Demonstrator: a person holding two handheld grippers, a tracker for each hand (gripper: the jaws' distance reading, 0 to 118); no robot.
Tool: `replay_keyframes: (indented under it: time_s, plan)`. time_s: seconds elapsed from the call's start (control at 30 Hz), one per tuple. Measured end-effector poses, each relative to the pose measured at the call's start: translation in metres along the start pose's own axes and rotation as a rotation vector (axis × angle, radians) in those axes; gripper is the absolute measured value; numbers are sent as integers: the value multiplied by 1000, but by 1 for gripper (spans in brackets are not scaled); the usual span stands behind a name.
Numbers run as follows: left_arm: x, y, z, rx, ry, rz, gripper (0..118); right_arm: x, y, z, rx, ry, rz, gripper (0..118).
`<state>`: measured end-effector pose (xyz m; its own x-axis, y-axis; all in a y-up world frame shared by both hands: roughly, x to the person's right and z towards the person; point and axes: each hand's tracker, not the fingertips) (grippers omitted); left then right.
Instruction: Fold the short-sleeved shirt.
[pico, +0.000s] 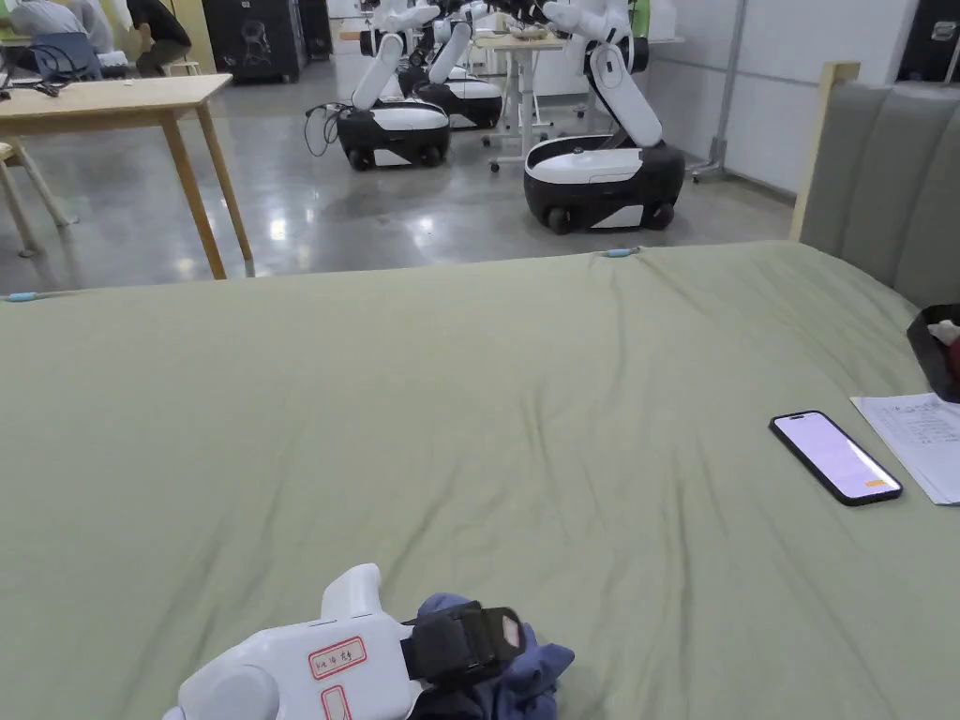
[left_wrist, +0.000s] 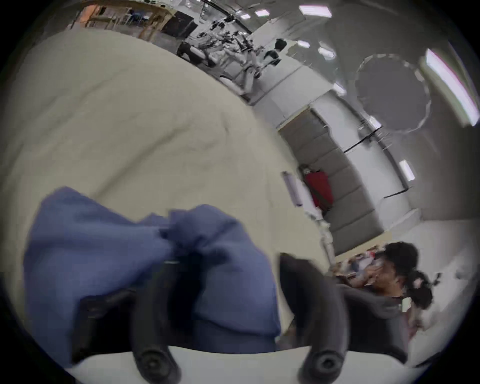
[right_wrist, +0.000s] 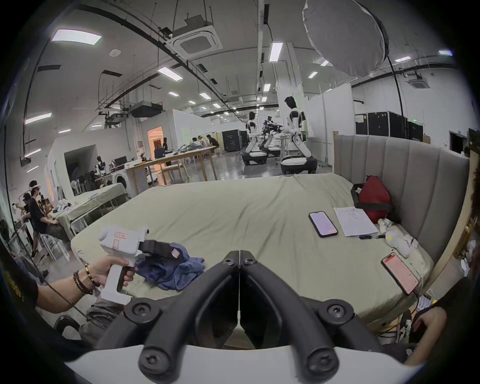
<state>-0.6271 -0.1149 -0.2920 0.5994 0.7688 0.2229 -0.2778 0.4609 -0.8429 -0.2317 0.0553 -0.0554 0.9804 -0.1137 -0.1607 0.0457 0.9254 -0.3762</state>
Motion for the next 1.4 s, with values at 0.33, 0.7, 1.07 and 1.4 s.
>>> replay_keyframes:
  time_s: [0.33, 0.7, 1.07, 1.4]
  plan:
    - [21, 8, 17, -40, -8, -49, 109, -1, -5, 0, -10, -8, -5, 1]
    - [9, -10, 205, 262, 56, -140, 0, -11, -3, -19, -4, 48, 12, 1]
    - [15, -2, 81, 66, -3, -188, 0, -17, 0, -10, 3, 64, 45, 1]
    - [5, -13, -54, -135, 124, -167, 0, -1, -7, 10, 18, -20, 10, 1]
